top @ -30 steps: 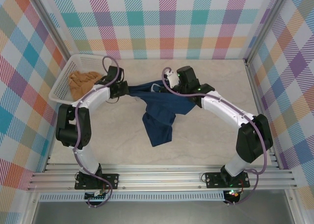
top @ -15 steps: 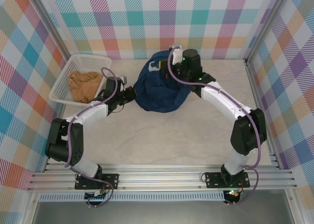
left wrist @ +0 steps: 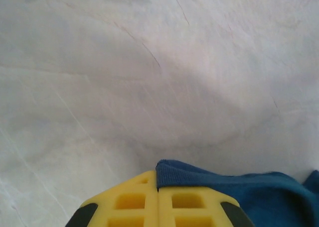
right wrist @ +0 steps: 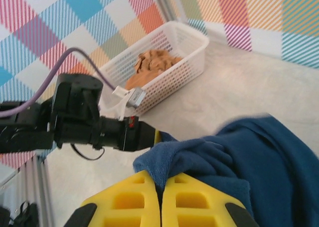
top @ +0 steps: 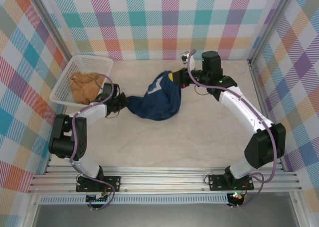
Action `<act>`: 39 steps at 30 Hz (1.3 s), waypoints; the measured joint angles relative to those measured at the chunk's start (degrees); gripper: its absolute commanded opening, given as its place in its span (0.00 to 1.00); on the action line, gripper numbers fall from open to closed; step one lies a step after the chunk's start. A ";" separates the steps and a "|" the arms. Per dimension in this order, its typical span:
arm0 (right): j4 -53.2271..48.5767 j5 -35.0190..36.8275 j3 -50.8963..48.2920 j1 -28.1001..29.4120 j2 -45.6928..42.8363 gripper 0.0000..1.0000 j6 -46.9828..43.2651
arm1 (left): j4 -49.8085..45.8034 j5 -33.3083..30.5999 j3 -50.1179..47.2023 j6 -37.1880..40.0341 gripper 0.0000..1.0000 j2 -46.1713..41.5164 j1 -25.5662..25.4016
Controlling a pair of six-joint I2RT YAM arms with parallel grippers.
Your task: Fold the inside-out t-shirt
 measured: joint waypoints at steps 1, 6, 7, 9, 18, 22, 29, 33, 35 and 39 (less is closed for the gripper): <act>-0.17 -0.48 -0.66 0.02 -0.02 0.00 -0.31 | -0.02 0.48 -0.61 0.09 0.27 -0.85 -0.22; -2.54 -0.81 -1.66 0.17 -0.02 0.00 -0.94 | 0.13 2.51 -4.39 0.96 0.61 -9.09 -1.14; -2.80 -0.83 -1.42 0.17 -0.04 0.00 -0.66 | 0.63 3.08 -5.46 1.55 0.67 -12.09 -1.64; -2.75 -1.36 -1.14 0.17 -0.04 0.00 0.74 | 2.29 4.59 -6.91 2.54 0.75 -17.31 -3.37; -0.22 -2.27 -0.87 0.17 -1.90 0.00 10.78 | 8.33 16.52 2.47 8.09 0.32 -15.06 -17.20; -2.10 -1.11 2.27 0.13 -3.76 0.00 12.66 | 6.64 15.93 4.28 10.58 0.00 -10.84 -17.53; -4.59 -0.98 8.81 -1.55 -6.91 0.00 15.89 | 2.54 7.43 6.25 11.63 0.01 -10.49 -14.84; -3.67 -2.45 9.09 -1.66 -8.28 0.00 19.52 | -1.81 1.03 10.29 11.74 0.17 -9.25 -13.70; -1.44 -3.41 8.52 -1.55 -8.26 0.00 21.79 | -3.63 -1.75 11.39 11.82 0.37 -8.66 -13.49; 3.32 -4.28 6.32 -1.55 -8.24 0.00 26.25 | -4.70 -2.56 6.75 12.17 0.62 -10.49 -13.16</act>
